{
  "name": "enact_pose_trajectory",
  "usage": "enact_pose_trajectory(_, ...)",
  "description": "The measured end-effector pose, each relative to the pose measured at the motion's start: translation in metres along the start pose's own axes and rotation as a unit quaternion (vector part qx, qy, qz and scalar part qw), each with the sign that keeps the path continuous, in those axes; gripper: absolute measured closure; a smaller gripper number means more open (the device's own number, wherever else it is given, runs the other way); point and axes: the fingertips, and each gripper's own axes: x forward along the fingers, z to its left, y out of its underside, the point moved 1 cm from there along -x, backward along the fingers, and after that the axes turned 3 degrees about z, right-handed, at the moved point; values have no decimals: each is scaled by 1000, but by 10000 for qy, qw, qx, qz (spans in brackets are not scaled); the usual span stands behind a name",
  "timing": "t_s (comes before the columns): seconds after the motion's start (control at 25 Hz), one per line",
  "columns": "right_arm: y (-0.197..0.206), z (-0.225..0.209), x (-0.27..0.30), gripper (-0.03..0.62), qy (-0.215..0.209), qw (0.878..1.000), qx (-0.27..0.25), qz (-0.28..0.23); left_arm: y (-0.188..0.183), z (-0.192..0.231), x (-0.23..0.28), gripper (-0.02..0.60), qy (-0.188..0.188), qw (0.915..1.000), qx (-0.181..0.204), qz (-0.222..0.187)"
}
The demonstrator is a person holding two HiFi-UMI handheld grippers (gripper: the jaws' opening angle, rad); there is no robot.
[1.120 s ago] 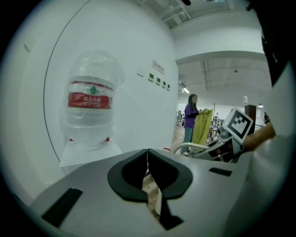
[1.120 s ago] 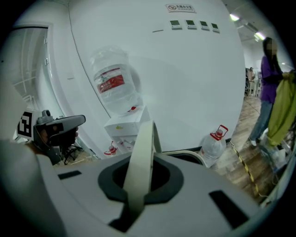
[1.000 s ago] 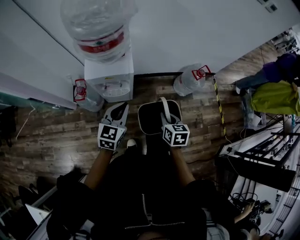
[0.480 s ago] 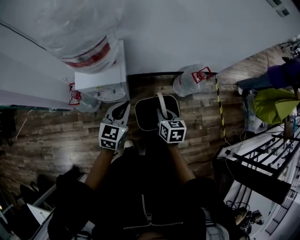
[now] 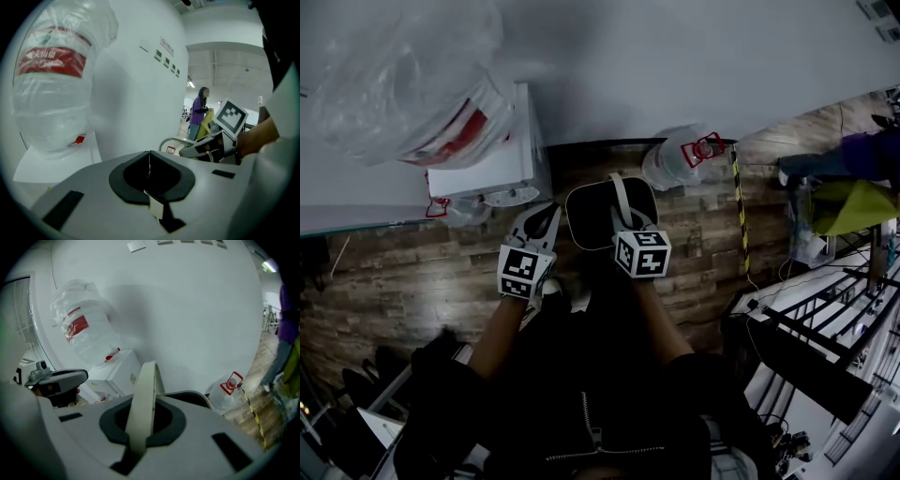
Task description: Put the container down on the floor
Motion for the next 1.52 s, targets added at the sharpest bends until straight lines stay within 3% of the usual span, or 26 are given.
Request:
enact_pose_trajectory(0.48,-34,-43,35,582,-314,9990,-35,321,-9,-1,64,566,-166,9988,-200,411)
enact_pose_trajectory(0.84,-56,-51,50,582,-437,9982,-127,397,-33,5,74,566,-438,9978,-381,306)
enact_pose_trajectory(1.28,-58,-56,76,582,17,9986,438,294,-21,18,104,566,154,9987,-362,318)
enact_pose_trajectory(1.52,-50,-57,87,582,63,9980,538,332,-7,13,114,566,402,9980,-253,423)
